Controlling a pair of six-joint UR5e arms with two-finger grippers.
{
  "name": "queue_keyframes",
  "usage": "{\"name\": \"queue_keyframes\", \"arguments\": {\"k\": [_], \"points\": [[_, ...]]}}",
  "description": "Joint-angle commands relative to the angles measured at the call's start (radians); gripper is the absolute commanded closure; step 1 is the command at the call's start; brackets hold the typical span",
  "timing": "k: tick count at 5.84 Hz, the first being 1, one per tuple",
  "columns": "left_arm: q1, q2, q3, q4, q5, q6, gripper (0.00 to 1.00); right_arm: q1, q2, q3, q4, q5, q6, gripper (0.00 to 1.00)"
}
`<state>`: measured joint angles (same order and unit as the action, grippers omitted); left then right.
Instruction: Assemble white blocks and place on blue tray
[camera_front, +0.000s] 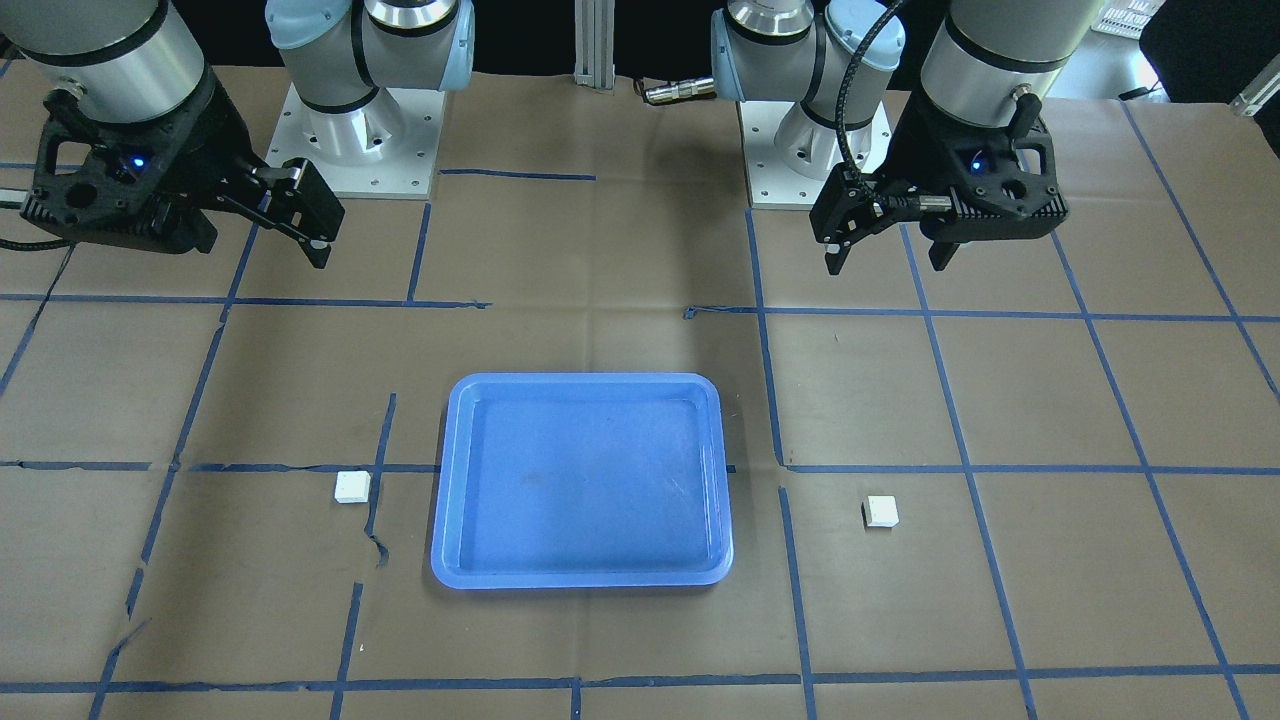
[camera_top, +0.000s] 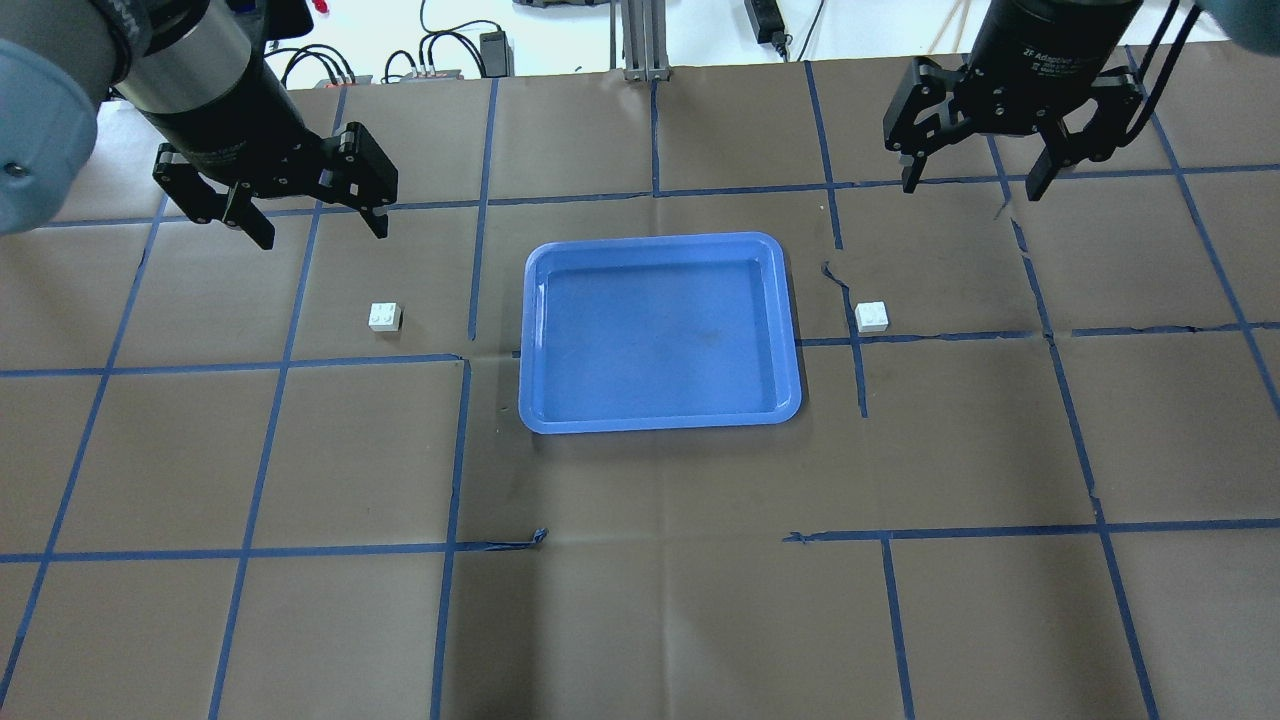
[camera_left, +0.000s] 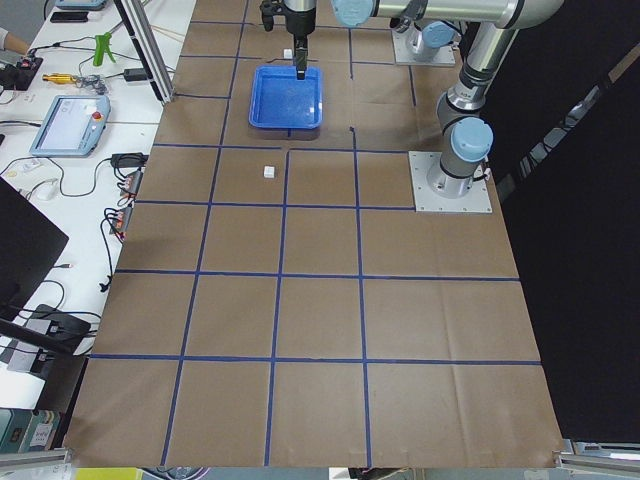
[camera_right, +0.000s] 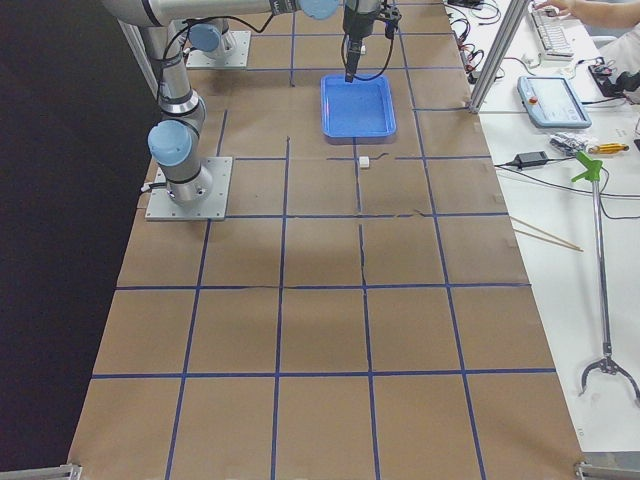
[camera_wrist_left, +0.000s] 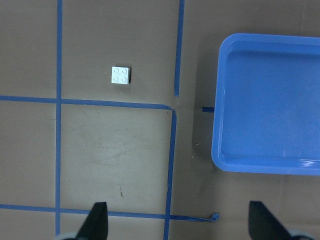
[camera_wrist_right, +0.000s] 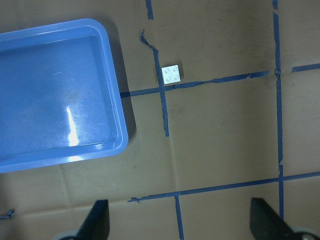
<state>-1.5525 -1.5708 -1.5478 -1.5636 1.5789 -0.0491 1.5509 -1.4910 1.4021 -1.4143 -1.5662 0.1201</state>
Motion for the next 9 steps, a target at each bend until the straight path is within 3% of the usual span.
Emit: {"name": "queue_keyframes", "arguments": {"k": [1,3,4,5,6,8,9], "points": [[0.003,-0.008,-0.003,0.005,0.01,0.002,0.0,0.0,0.0,0.0,0.0,0.0,0.001,0.0],[0.041,-0.029,-0.07,0.031,0.01,0.006,0.0,0.0,0.0,0.001,0.002,0.0,0.0,0.0],[0.119,-0.064,-0.139,0.134,0.006,0.024,0.0,0.0,0.0,0.0,-0.003,0.0,0.001,0.0],[0.15,-0.122,-0.159,0.331,0.004,0.108,0.0,0.002,-0.002,-0.011,-0.002,0.003,-0.014,0.0],[0.153,-0.209,-0.134,0.417,0.003,0.205,0.0,0.008,-0.005,-0.014,-0.002,0.006,-0.037,0.0],[0.158,-0.342,-0.152,0.458,0.007,0.378,0.0,0.012,-0.029,0.0,0.02,0.0,-0.48,0.0],[0.16,-0.395,-0.15,0.482,0.01,0.377,0.0,0.008,-0.017,0.001,0.021,-0.006,-0.673,0.0]]}}
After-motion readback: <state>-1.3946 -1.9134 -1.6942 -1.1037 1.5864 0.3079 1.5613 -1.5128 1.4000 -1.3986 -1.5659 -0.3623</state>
